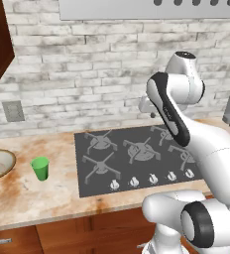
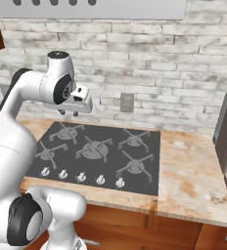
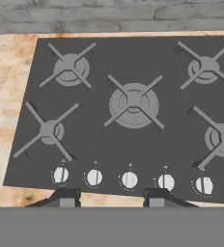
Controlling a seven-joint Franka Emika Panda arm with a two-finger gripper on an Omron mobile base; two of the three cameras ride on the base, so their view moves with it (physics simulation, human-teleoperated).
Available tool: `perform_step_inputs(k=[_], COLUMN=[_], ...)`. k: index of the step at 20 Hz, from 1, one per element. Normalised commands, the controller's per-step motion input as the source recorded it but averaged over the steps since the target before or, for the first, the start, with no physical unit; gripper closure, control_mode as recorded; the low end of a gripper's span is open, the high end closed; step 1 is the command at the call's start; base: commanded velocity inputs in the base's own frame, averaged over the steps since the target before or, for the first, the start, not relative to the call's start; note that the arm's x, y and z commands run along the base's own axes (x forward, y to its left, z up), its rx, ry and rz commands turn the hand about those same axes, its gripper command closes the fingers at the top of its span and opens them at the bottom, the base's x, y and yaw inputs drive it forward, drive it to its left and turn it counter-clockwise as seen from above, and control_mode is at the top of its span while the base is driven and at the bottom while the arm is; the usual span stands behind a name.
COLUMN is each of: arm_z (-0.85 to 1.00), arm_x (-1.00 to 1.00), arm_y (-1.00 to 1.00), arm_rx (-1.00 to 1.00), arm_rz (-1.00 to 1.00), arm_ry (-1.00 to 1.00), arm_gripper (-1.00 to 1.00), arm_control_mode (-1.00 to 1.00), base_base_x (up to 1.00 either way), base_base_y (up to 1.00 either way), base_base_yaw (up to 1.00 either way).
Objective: Pick the cup and bowl from the counter and place them on the counter next to the sink.
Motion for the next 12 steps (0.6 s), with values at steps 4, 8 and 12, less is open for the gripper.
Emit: perform_step_inputs(k=[4,8,12], arm_z=[0.00,0.00,-0.06], arm_x=[0.00,0.00,0.04], arm_y=[0.13,0.14,0.14], arm_rx=[0.00,0.00,0.00], arm_rz=[0.00,0.02,0.01], arm_ry=[0.00,0.00,0.00], arm_gripper=[-1.00,-1.00,-1.00], arm_control_mode=[-1.00,-1.00,-1.00], base_base_x=[0.00,0.00,0.00], base_base_y=[0.00,0.00,0.00], base_base_yaw=[0.00,0.00,0.00])
